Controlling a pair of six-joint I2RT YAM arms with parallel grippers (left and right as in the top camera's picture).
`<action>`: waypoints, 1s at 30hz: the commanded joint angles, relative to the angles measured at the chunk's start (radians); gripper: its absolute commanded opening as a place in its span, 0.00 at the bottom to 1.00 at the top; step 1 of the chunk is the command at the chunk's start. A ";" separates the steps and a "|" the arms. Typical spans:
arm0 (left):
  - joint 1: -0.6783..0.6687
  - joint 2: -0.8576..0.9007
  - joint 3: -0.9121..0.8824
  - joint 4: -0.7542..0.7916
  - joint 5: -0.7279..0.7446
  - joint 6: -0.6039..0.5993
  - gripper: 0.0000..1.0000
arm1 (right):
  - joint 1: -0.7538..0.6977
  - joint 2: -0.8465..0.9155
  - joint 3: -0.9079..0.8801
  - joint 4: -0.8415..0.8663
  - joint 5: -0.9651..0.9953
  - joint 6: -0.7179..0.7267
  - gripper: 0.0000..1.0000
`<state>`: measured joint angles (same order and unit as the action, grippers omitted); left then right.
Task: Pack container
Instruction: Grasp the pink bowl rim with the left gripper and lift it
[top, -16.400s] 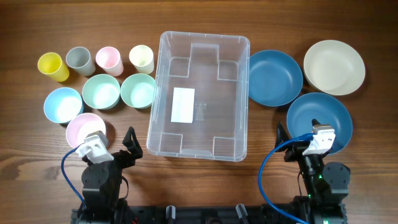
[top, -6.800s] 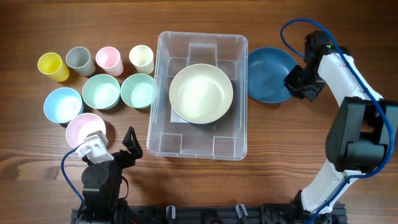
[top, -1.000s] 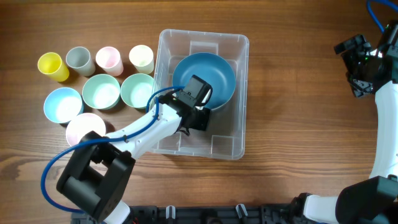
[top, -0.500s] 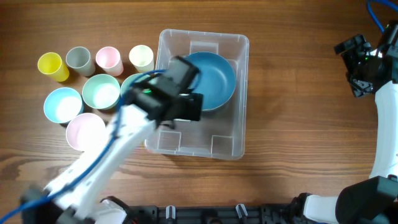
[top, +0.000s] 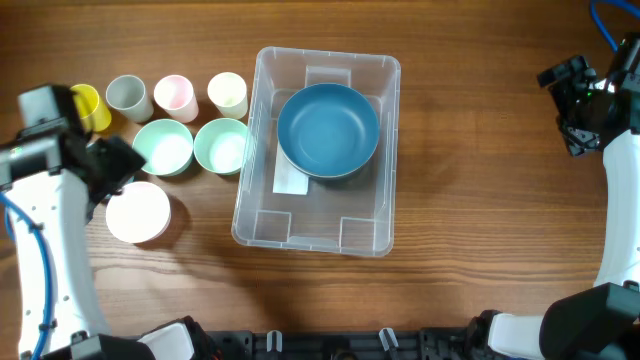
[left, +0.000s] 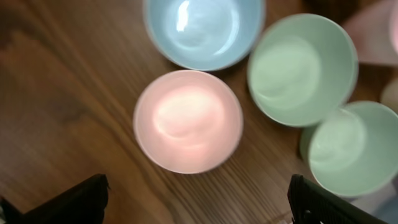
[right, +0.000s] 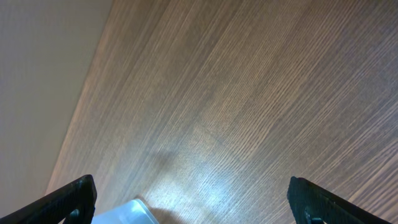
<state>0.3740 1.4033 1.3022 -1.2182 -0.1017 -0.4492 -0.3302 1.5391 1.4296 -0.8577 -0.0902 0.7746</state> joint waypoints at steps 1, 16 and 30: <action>0.149 0.010 -0.110 0.004 0.058 -0.008 0.93 | 0.003 0.011 0.010 0.002 -0.013 0.013 1.00; 0.272 0.011 -0.540 0.401 0.170 -0.005 0.56 | 0.003 0.011 0.010 0.002 -0.013 0.014 1.00; 0.271 -0.005 -0.569 0.350 0.162 0.007 0.04 | 0.003 0.011 0.010 0.002 -0.013 0.013 1.00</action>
<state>0.6380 1.4117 0.7376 -0.8280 0.0437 -0.4549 -0.3302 1.5391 1.4296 -0.8581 -0.0902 0.7746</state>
